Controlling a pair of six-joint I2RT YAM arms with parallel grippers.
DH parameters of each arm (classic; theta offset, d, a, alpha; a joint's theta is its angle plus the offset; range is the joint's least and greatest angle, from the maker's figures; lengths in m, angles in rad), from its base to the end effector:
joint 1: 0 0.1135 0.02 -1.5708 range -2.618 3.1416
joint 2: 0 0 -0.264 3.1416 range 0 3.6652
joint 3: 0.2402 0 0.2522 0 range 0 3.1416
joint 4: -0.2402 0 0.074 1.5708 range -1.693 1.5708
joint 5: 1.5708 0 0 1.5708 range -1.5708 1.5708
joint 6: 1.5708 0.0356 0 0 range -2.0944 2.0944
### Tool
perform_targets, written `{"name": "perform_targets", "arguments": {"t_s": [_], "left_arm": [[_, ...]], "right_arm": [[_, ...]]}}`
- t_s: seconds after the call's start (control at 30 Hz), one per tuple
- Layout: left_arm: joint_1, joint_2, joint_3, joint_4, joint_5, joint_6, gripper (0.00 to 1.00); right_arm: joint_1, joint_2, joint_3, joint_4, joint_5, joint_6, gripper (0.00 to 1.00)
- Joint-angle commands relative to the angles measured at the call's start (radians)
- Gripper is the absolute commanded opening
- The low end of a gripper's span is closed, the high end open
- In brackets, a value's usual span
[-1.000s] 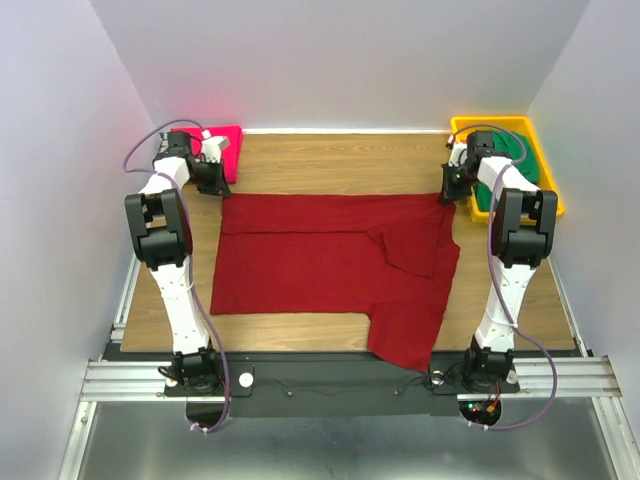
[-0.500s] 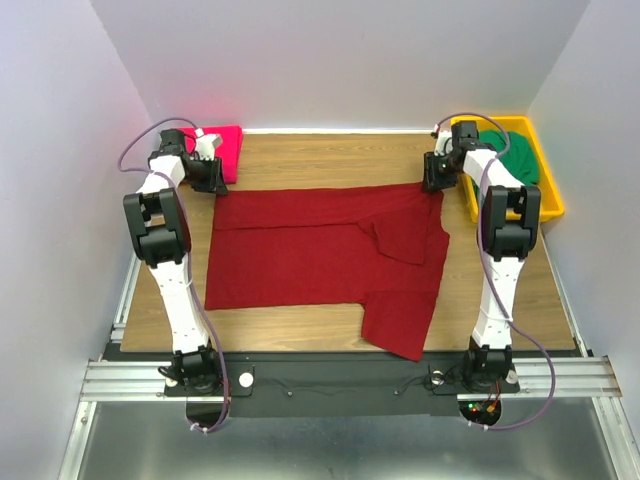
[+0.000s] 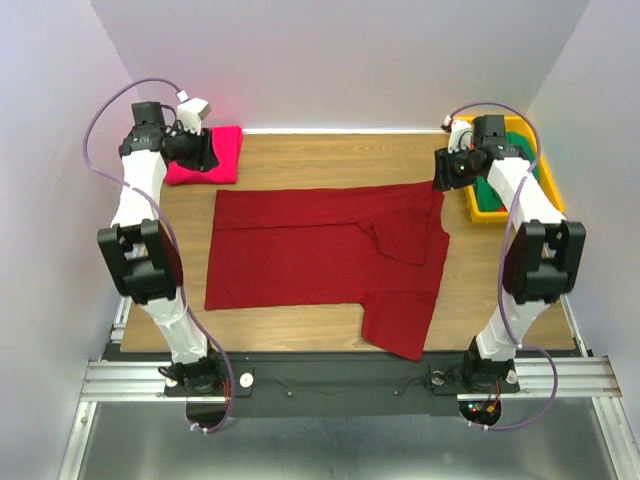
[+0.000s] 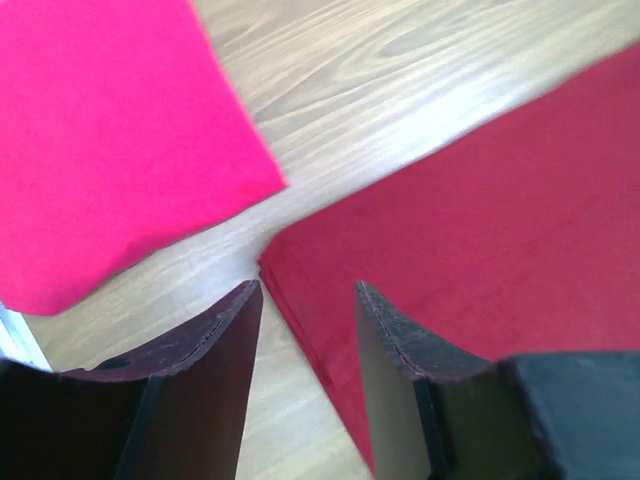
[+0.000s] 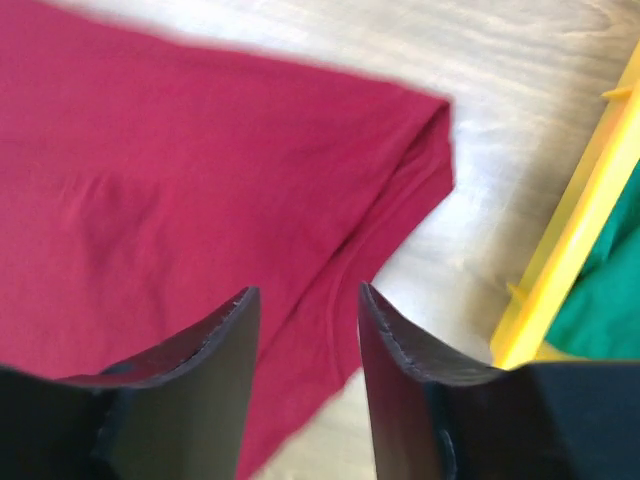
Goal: Fold and stack the t-shirts
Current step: Fold the tshirt
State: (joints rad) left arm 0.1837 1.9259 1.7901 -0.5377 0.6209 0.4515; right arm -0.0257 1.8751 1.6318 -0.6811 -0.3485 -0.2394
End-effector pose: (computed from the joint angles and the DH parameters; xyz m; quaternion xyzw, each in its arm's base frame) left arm 0.4394 0.0606 0.3231 0.2459 0.8326 -0.1325 0.4783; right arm 0.4162 0.0015 0.2788 -0.1543 0.9227 0.1216 0.3318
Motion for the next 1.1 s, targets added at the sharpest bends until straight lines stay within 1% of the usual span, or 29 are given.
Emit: {"name": "perform_targets", "arguments": {"t_s": [0.0,0.03,0.1,0.13,0.23,0.3,0.47,0.67,0.73,0.87,0.93,1.07], "left_arm": [[-0.052,-0.091,-0.13,0.021,0.036,0.038,0.53],[-0.059,-0.1,-0.158,0.027,0.039,0.027,0.53],[-0.09,-0.13,-0.24,0.051,0.039,0.016,0.53],[-0.099,-0.146,-0.264,0.059,0.039,0.003,0.53],[-0.113,-0.172,-0.365,0.091,0.042,-0.026,0.53],[-0.113,-0.188,-0.394,0.102,0.045,-0.04,0.53],[-0.113,-0.211,-0.448,0.111,0.022,-0.04,0.53],[-0.112,-0.225,-0.468,0.108,0.002,-0.028,0.54],[-0.112,-0.225,-0.469,0.108,-0.001,-0.028,0.54],[-0.11,-0.226,-0.474,0.105,-0.009,-0.022,0.54],[-0.11,-0.226,-0.477,0.105,-0.013,-0.017,0.54],[-0.109,-0.223,-0.482,0.107,-0.018,-0.014,0.54]], "right_arm": [[0.09,-0.131,-0.119,-0.026,-0.05,-0.162,0.43],[0.151,-0.151,-0.145,-0.025,-0.034,-0.185,0.41],[0.213,-0.175,-0.207,-0.024,-0.015,-0.243,0.39],[0.271,-0.192,-0.222,-0.023,0.002,-0.261,0.38],[0.375,-0.206,-0.28,0.011,0.054,-0.302,0.38],[0.447,-0.195,-0.306,0.034,0.097,-0.325,0.37],[0.562,-0.151,-0.32,0.09,0.152,-0.344,0.38],[0.58,-0.03,-0.282,0.1,0.226,-0.321,0.43],[0.58,-0.013,-0.28,0.101,0.243,-0.321,0.43],[0.578,-0.01,-0.285,0.101,0.293,-0.321,0.46],[0.57,-0.024,-0.294,0.101,0.301,-0.325,0.5],[0.552,-0.056,-0.309,0.1,0.315,-0.342,0.52]]}}
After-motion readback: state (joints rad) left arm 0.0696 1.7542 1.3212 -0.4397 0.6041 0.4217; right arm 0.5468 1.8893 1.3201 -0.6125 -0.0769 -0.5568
